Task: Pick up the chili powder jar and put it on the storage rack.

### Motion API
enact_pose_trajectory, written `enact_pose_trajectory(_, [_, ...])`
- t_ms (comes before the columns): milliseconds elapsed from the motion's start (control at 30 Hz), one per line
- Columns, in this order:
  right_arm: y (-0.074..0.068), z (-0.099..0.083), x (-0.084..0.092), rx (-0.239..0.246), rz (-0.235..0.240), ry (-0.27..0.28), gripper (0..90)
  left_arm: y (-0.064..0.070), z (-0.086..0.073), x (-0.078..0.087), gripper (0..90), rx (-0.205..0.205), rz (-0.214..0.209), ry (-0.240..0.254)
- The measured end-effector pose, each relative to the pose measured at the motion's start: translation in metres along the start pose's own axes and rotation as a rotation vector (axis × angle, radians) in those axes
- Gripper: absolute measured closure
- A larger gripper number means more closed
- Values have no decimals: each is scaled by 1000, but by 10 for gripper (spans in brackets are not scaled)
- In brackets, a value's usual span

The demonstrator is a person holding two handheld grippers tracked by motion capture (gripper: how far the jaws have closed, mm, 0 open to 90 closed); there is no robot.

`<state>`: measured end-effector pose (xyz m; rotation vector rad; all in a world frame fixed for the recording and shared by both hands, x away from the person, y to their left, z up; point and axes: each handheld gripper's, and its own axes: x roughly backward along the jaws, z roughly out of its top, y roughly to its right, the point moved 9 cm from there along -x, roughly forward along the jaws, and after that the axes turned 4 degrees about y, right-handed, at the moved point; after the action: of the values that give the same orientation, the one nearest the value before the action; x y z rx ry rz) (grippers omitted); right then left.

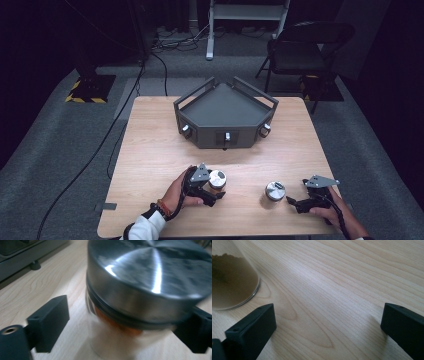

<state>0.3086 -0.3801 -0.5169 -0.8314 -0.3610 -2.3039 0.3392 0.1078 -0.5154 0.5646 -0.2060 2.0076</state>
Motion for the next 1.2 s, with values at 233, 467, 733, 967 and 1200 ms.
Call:
enact_pose_trajectory(233, [0, 0, 0, 0, 0, 0, 0, -1, -5, -4, 225, -10, -23, 20])
enact_pose_trajectory(467, [0, 0, 0, 0, 0, 0, 0, 1, -2, -8, 295, -57, -33, -7])
enact_pose_trajectory(733, [0, 0, 0, 1, 0, 0, 0, 5, -3, -7, 309, -49, 7, 16])
enact_pose_trajectory(967, [0, 0, 0, 1, 0, 0, 0, 9, -4, -8, 311, -27, 21, 29])
enact_pose_trajectory(1200, [-1, 0, 1, 1, -1, -1, 0, 6, -1, -2, 311, 12, 40, 49])
